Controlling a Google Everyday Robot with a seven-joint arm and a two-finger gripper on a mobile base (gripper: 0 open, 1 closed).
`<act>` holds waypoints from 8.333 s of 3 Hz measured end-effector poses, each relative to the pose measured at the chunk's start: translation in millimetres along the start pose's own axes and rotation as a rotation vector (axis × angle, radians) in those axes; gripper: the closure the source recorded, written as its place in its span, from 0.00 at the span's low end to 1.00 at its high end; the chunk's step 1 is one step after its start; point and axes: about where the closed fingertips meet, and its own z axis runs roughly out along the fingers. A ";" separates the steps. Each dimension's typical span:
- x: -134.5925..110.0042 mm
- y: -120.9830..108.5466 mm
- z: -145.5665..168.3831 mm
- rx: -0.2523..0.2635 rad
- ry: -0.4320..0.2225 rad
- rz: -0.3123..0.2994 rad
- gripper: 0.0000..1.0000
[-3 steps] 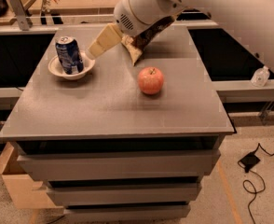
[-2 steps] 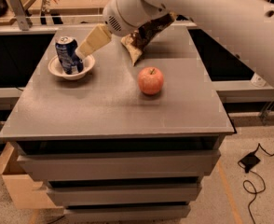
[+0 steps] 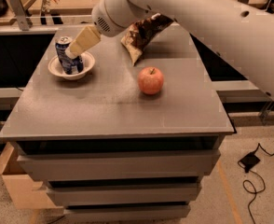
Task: Pick pepsi can from paper bowl and place on counter
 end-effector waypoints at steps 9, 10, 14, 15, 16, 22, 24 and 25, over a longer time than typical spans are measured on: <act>-25.5 30.1 102.7 0.001 -0.093 0.010 0.87; -36.3 22.0 79.7 0.051 -0.115 -0.014 1.00; -3.0 7.5 -19.3 0.193 0.023 0.057 1.00; 22.9 12.5 -15.8 0.166 0.075 0.111 1.00; 48.4 19.0 -1.1 0.131 0.097 0.160 1.00; 69.8 29.8 18.3 0.101 0.063 0.221 0.00; 78.7 13.8 1.9 0.131 0.042 0.238 0.00; 91.6 -10.1 -32.3 0.207 0.018 0.266 0.00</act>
Offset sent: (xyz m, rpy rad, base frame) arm 0.0343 0.0598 -0.0693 0.0211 0.0333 0.0000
